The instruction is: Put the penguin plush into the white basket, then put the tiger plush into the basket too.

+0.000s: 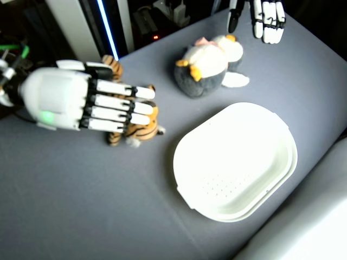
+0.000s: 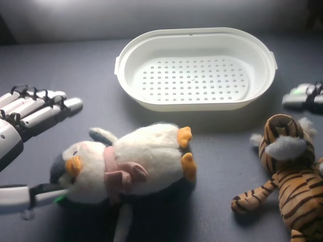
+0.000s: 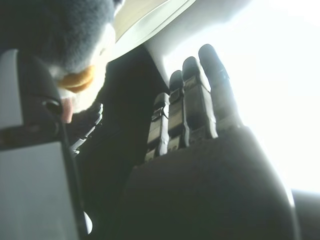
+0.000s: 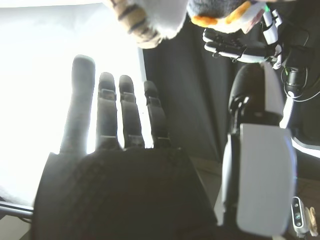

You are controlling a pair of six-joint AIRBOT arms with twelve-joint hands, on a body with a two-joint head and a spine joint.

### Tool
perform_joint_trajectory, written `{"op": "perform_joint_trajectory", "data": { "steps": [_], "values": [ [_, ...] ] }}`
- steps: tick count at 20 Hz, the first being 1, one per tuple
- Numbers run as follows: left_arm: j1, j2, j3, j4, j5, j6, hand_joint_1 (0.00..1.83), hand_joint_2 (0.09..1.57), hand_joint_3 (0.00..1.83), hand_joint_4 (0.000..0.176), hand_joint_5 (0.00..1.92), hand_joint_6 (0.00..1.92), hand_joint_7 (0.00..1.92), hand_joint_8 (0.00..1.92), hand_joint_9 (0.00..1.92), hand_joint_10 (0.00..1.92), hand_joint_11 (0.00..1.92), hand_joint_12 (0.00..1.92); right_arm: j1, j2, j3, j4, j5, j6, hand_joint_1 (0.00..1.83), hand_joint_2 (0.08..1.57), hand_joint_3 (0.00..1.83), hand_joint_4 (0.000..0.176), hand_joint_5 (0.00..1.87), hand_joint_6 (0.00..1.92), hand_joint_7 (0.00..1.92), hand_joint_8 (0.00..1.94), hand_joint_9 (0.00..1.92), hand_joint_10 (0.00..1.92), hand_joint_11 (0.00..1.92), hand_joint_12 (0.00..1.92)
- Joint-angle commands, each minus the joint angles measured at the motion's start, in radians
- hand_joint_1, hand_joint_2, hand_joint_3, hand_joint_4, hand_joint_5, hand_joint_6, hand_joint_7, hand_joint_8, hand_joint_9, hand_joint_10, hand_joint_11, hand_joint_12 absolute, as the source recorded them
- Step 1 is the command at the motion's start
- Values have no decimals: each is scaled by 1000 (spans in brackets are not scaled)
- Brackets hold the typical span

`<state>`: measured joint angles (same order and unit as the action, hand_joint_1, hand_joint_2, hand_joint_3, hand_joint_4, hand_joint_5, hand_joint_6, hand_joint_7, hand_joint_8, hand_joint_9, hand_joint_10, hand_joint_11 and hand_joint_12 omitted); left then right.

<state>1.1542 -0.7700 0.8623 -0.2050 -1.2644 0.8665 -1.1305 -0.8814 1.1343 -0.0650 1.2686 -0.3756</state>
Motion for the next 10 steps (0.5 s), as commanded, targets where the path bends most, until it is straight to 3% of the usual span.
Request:
{"op": "perform_joint_trajectory", "data": {
  "steps": [1,2,3,4,5,8,10],
  "values": [
    [-4,0,6,4,-110,0,508,1009,4,121,226,5,86,5,74,16,0,355,7,-2,3,27,117,11,544,1249,7,58,429,2,384,4,333,13,113,605],
    [-7,-3,7,10,-94,0,504,1004,1,126,225,2,85,2,81,10,0,379,7,-2,3,26,117,12,543,1250,5,50,434,3,385,3,335,11,114,606],
    [-20,-14,16,29,-42,0,506,984,0,143,202,0,90,2,96,9,0,406,7,-2,3,26,117,13,551,1251,4,49,436,3,380,0,329,7,106,604],
    [-28,-22,23,36,-16,1,603,913,0,160,139,0,71,0,77,1,0,256,7,-2,3,26,117,13,558,1255,5,48,438,3,388,3,337,9,114,607],
    [-44,-36,35,46,31,5,643,864,0,171,116,1,70,1,85,2,0,323,7,-3,3,26,117,13,578,1255,3,50,438,2,388,2,338,7,112,607],
    [-117,-67,49,58,161,103,729,750,0,176,82,1,143,4,216,17,0,694,7,-3,3,26,117,13,566,1255,1,74,425,1,384,2,335,3,106,607],
    [-160,-90,55,59,209,161,742,756,0,176,102,3,154,2,264,14,0,888,7,-3,3,26,117,13,571,1256,1,76,421,0,387,3,336,3,107,613]
  ]
}}
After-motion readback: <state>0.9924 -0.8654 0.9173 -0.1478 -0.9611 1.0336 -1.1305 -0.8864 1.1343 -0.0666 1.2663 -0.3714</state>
